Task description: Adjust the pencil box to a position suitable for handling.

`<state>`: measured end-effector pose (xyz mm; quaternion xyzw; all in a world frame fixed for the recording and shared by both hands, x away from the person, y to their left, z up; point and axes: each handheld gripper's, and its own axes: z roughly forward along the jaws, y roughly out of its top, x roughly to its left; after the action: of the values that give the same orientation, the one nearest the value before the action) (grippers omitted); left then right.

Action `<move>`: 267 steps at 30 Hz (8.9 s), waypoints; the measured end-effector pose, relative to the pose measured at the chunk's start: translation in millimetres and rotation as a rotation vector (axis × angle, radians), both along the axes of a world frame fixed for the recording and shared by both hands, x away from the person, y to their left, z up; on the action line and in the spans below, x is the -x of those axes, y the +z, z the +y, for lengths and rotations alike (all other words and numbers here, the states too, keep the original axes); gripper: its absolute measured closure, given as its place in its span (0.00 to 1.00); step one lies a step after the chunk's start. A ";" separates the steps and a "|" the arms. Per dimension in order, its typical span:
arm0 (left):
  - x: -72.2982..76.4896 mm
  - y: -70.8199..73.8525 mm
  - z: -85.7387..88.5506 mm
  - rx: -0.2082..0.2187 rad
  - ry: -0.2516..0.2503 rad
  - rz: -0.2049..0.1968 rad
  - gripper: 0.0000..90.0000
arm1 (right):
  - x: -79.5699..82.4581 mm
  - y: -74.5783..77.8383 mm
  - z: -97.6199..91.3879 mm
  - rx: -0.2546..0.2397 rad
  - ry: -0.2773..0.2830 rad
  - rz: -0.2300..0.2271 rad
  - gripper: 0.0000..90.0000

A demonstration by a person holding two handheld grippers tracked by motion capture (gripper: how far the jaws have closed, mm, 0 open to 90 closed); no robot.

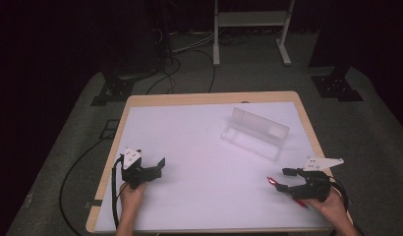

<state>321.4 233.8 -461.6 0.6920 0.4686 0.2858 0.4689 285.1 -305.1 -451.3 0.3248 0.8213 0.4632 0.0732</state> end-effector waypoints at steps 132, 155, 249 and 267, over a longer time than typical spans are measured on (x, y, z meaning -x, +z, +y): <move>-0.1 -0.1 1.6 0.012 -0.007 0.007 0.00 | -142.8 -4.0 91.9 0.366 0.079 0.059 0.94; -0.5 -0.2 1.9 0.015 -0.008 0.005 0.00 | -132.4 10.3 94.1 0.380 0.056 -0.042 0.95; -0.6 -0.2 3.2 0.028 -0.004 0.008 0.00 | -71.3 3.9 151.0 0.255 0.450 0.054 0.82; 0.1 -0.1 2.7 0.022 -0.007 0.008 0.00 | -55.4 35.2 114.4 0.153 0.334 -0.010 0.47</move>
<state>321.4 236.5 -461.6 0.6895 0.4711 0.2766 0.4755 340.4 -190.7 -416.1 0.1751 0.8962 0.4070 0.0240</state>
